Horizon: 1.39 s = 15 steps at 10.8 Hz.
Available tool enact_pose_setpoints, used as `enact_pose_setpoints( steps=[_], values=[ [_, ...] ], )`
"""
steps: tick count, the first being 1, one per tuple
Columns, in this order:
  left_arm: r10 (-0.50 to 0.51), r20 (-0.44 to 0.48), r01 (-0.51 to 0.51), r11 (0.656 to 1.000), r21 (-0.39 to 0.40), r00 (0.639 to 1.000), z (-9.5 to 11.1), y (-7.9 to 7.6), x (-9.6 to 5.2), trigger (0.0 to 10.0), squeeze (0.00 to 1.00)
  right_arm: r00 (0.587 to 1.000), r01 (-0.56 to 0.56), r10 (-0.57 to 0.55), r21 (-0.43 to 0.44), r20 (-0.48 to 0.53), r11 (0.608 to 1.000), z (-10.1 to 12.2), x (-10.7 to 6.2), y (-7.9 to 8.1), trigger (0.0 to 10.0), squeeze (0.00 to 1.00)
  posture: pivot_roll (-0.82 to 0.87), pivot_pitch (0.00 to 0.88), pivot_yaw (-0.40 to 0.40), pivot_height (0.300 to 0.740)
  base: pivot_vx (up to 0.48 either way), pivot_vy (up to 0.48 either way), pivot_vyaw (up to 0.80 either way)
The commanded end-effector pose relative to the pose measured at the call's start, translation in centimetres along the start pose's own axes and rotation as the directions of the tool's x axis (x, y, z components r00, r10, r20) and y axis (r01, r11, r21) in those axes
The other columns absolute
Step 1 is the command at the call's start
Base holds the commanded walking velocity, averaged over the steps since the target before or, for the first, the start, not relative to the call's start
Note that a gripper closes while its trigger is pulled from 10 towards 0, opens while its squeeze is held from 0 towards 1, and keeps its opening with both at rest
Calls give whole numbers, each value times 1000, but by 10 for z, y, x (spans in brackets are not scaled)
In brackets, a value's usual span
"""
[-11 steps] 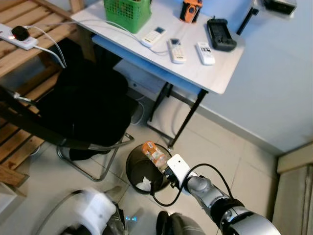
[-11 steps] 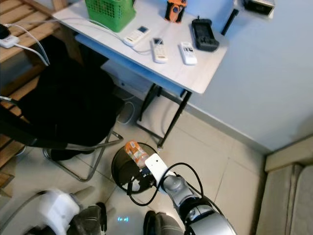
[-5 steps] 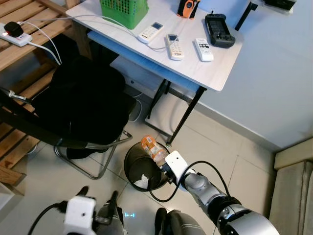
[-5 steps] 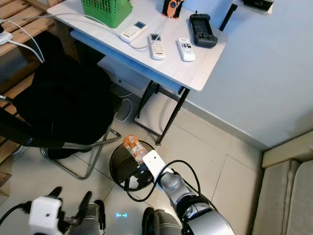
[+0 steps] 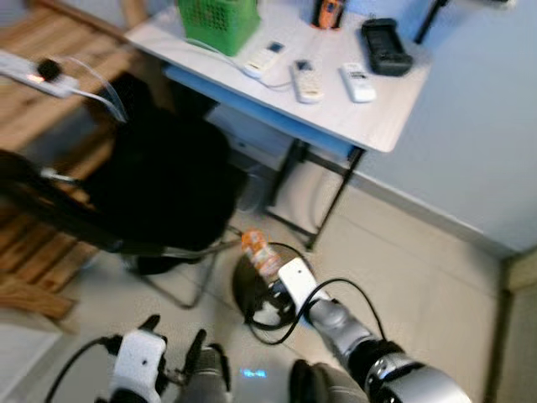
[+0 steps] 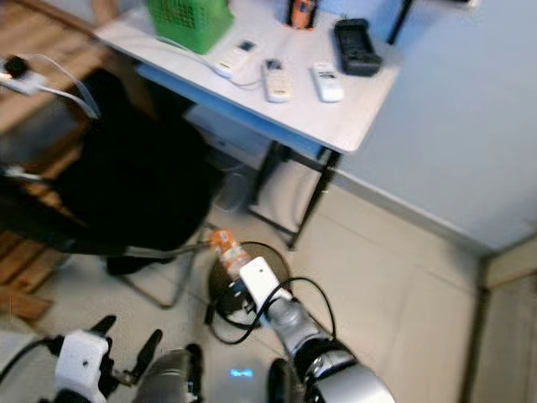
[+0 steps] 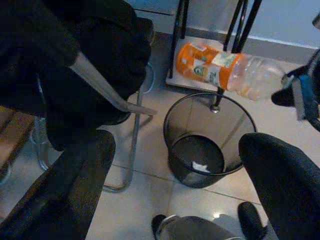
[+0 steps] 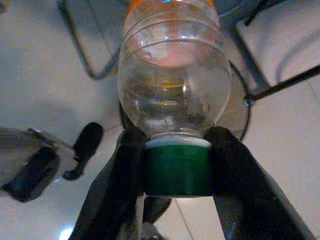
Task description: Clean up the room
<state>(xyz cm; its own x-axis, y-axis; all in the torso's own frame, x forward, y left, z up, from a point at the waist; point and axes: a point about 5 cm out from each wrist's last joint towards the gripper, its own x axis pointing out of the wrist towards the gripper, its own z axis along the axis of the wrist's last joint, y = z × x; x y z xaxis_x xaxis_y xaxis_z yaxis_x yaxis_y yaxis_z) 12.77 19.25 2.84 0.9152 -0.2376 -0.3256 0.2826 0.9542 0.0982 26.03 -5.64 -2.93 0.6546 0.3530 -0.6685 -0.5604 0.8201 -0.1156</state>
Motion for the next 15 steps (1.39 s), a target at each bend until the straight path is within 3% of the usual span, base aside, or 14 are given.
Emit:
enact_pose_setpoints(
  steps=[1,5,6,7,8,9,11,14,15],
  values=[
    [-15,-20,15,1000,-8,1000,-7,1,-3,10000,0,999,-11,10,-6,-51,1000,-13,-1,6,10000,0,271,190,0,740,0,0,0],
    [-24,-80,23,1000,-19,996,-45,9,1,10000,0,999,11,-13,-49,-52,999,-13,-1,9,10000,0,271,207,-13,740,0,0,0],
    [-13,-76,11,1000,-23,997,-47,6,0,10000,0,999,25,-28,-72,-43,997,-10,-1,8,10000,0,282,217,-23,740,0,0,0],
    [-10,-60,8,1000,-30,998,-47,4,-1,10000,0,998,36,-40,-85,-44,996,-10,-1,6,10000,588,285,221,-26,740,0,0,0],
    [-38,-35,37,999,-29,999,-46,0,-1,10000,0,998,39,-43,-81,-44,996,-9,-1,6,10000,973,285,223,-28,740,0,0,0],
    [-42,-34,41,999,-27,999,-48,-2,-2,10000,0,998,41,-45,-78,-44,996,-9,0,6,10000,1000,283,223,-28,740,0,0,0],
    [-39,-95,35,999,-38,995,-73,-4,-1,10000,0,997,52,-55,-66,-44,996,-8,0,5,10000,1000,283,223,-28,740,0,0,0],
    [-43,-42,42,999,-19,998,-65,-3,3,10000,0,997,65,-66,-30,-35,997,-8,-1,1,10000,1000,272,221,-32,740,0,0,0],
    [-42,-25,41,999,-12,999,-64,-3,5,10000,0,997,76,-76,21,-10,997,-3,0,-2,10000,608,269,217,-34,740,0,0,0]
  ],
)
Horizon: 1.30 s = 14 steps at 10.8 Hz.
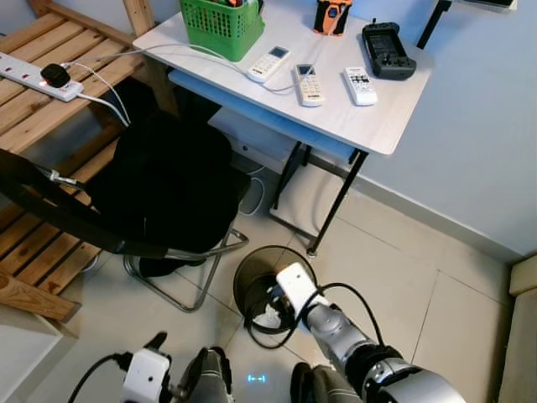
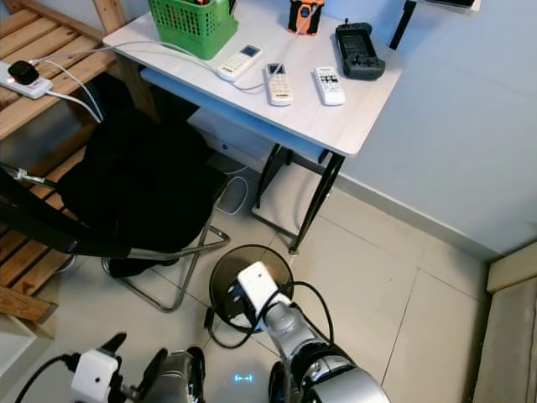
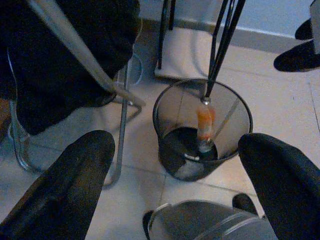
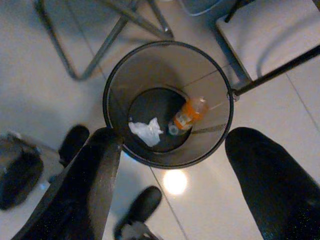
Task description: Clean up the room
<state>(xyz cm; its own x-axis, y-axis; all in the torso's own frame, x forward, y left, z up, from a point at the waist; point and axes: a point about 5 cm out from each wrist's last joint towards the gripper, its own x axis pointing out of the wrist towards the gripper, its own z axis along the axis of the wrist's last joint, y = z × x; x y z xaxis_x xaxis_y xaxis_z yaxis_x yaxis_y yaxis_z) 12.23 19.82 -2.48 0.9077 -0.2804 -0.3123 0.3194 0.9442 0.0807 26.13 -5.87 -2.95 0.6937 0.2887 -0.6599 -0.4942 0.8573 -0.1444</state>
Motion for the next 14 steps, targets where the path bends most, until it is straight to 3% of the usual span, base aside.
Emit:
enact_pose_setpoints(
  steps=[1,3,6,9,10,11,12,14],
  values=[
    [-3,40,2,1000,19,999,18,-2,-1,10000,0,1000,9,-10,53,23,999,4,0,-3,10000,0,260,211,-34,740,0,0,0],
    [-16,127,11,999,43,992,59,-6,9,10000,0,996,25,-35,127,76,992,12,0,-10,10000,0,244,196,-30,740,0,0,0],
    [-14,153,6,998,58,988,89,-8,24,10000,0,986,26,-66,257,151,966,20,-1,-26,10000,0,233,156,-19,740,0,0,0],
    [13,147,-27,996,89,989,107,-2,38,10000,0,964,63,-145,339,222,939,31,-4,-47,10000,0,225,102,-12,740,0,0,0],
    [54,167,-83,982,172,985,120,3,47,10000,0,930,64,-195,384,312,921,42,-10,-63,10000,0,220,84,-11,740,0,0,0],
    [67,208,-103,981,167,976,134,7,54,10000,0,896,72,-238,406,375,911,48,-16,-77,10000,0,216,71,-12,740,0,0,0],
    [72,278,-115,983,142,958,156,6,63,10000,0,806,117,-359,468,470,876,55,-35,-107,10000,0,207,57,-12,740,0,0,0],
    [79,324,-124,985,121,943,173,3,69,10000,0,700,171,-478,524,531,834,55,-62,-133,10000,0,188,47,-8,740,0,0,0]
  ],
)
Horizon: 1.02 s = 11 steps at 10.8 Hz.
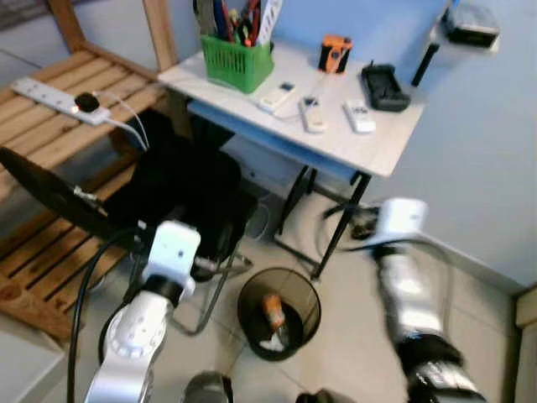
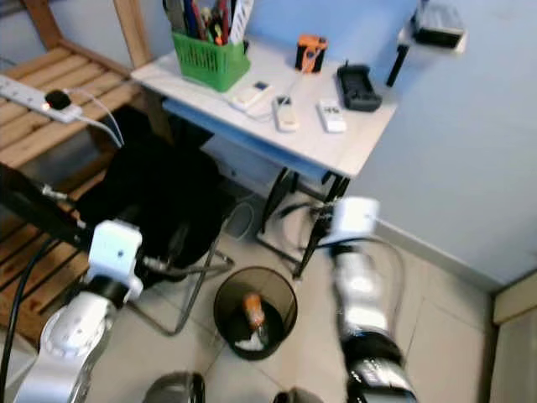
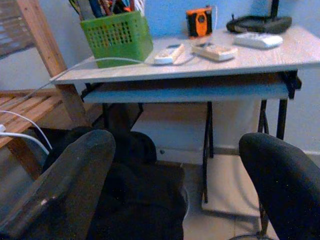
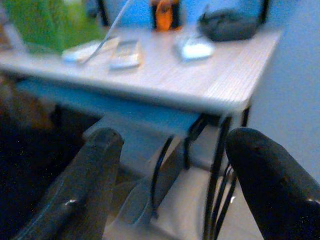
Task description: Clean up the room
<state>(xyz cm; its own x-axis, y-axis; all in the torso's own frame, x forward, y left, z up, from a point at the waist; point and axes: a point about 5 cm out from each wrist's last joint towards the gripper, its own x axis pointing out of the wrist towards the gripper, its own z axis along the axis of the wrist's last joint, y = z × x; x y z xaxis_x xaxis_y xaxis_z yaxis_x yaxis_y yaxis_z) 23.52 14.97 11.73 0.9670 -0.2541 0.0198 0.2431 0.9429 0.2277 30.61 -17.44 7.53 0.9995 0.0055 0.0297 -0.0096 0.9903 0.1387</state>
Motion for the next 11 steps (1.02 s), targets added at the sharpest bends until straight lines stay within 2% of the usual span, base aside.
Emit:
enact_pose_setpoints(
  steps=[1,2,3,4,6,9,11],
  values=[
    [17,23,-17,1000,-7,1000,9,2,0,10000,0,998,19,-20,17,53,1000,12,-13,-10,10000,0,172,43,-7,740,0,0,0],
    [1,47,-1,1000,11,999,11,2,-11,10000,0,998,30,-29,-6,63,1000,13,-40,-21,10000,0,154,41,-4,740,0,0,0],
    [-33,33,32,999,27,999,7,-1,-17,10000,0,999,39,-39,-5,31,999,8,-57,-26,10000,0,154,41,-4,740,0,0,0],
    [-18,11,18,1000,-5,1000,3,-2,-10,10000,0,1000,29,-29,-1,-6,1000,0,-63,-20,10000,0,128,40,-8,740,0,0,0],
    [-26,19,26,1000,-2,999,7,-4,2,10000,0,999,-32,32,5,-18,999,6,-60,0,10000,0,120,35,-11,740,0,0,0],
    [-13,23,13,1000,10,1000,8,-3,14,10000,0,997,-59,61,41,-54,997,0,-47,15,10000,0,121,26,-9,740,0,0,0],
    [63,9,-63,997,-46,998,5,9,12,10000,0,1000,-25,26,62,-12,998,8,-48,5,10000,0,120,19,-13,740,0,0,0]
  ],
)
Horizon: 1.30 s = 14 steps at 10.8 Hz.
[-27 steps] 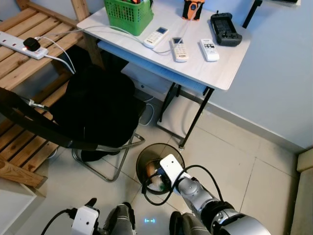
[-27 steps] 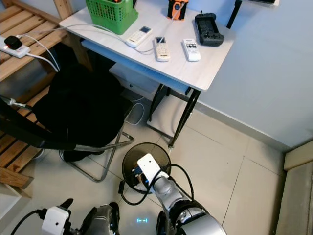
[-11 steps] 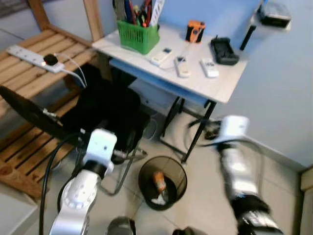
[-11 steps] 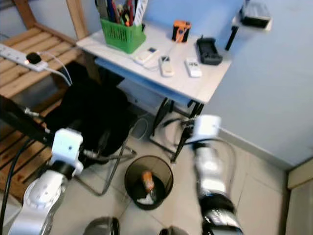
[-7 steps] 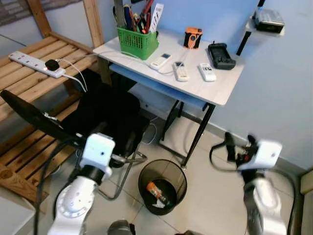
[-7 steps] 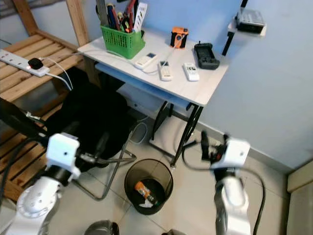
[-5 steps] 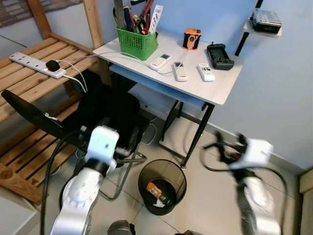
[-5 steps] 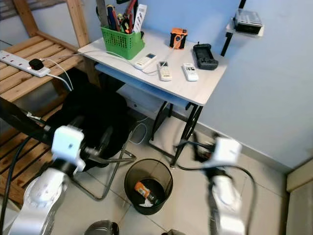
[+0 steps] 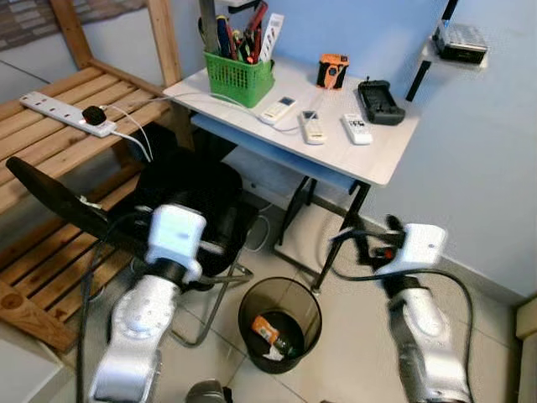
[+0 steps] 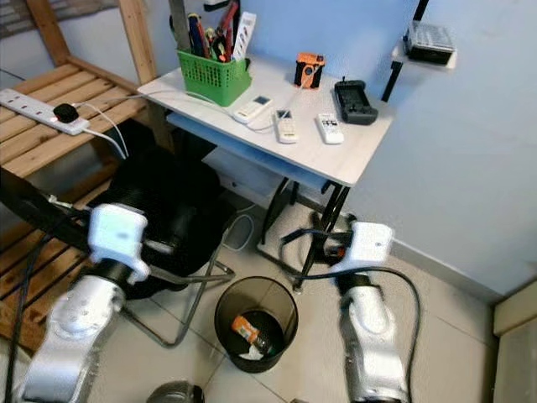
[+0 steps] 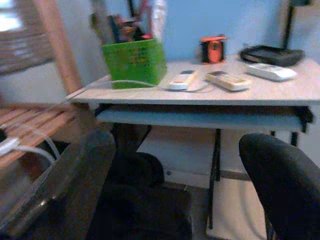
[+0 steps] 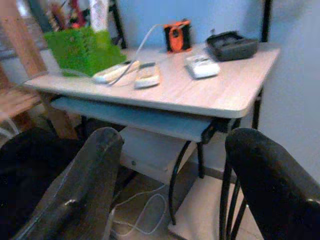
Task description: Clean up the room
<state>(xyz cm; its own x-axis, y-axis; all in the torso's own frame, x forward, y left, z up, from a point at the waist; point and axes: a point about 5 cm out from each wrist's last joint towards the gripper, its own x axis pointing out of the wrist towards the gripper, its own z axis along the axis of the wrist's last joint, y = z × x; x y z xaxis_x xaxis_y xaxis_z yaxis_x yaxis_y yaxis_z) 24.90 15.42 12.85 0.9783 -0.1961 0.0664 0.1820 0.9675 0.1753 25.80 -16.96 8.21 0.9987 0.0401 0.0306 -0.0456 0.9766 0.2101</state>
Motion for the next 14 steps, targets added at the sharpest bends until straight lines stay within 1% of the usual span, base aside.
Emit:
enact_pose_setpoints(
  steps=[1,2,3,4,5,7,11,14],
  values=[
    [22,2,-21,1000,-22,1000,3,0,1,10000,0,999,37,-38,35,15,999,3,-5,-9,10000,0,119,14,-9,740,0,0,0],
    [-1,17,1,1000,-14,1000,7,-4,4,10000,0,999,44,-44,29,3,999,-1,-6,-9,10000,0,117,12,-7,740,0,0,0],
    [-36,23,36,999,14,999,10,-6,8,10000,0,999,32,-32,8,-24,999,-7,-6,-3,10000,0,114,14,3,740,0,0,0],
    [-39,14,38,999,17,999,8,-6,10,10000,0,999,20,-21,-7,-44,1000,-9,-6,1,10000,0,110,11,6,740,0,0,0],
    [-43,5,43,999,5,999,6,-6,14,10000,0,998,5,-7,-31,-65,1000,-12,-4,4,10000,0,105,5,6,740,0,0,0],
    [-65,0,65,998,14,998,4,-15,17,10000,0,997,-43,40,-53,-61,998,-11,5,13,10000,0,93,0,8,740,0,0,0],
    [-57,-4,57,998,-4,998,2,-13,23,10000,0,997,-44,41,-40,-71,998,-11,12,16,10000,0,90,0,1,740,0,0,0],
    [-64,-2,64,998,-11,998,1,-16,25,10000,0,994,-63,61,-20,-87,998,-15,15,24,10000,0,84,0,0,740,0,0,0]
  ],
)
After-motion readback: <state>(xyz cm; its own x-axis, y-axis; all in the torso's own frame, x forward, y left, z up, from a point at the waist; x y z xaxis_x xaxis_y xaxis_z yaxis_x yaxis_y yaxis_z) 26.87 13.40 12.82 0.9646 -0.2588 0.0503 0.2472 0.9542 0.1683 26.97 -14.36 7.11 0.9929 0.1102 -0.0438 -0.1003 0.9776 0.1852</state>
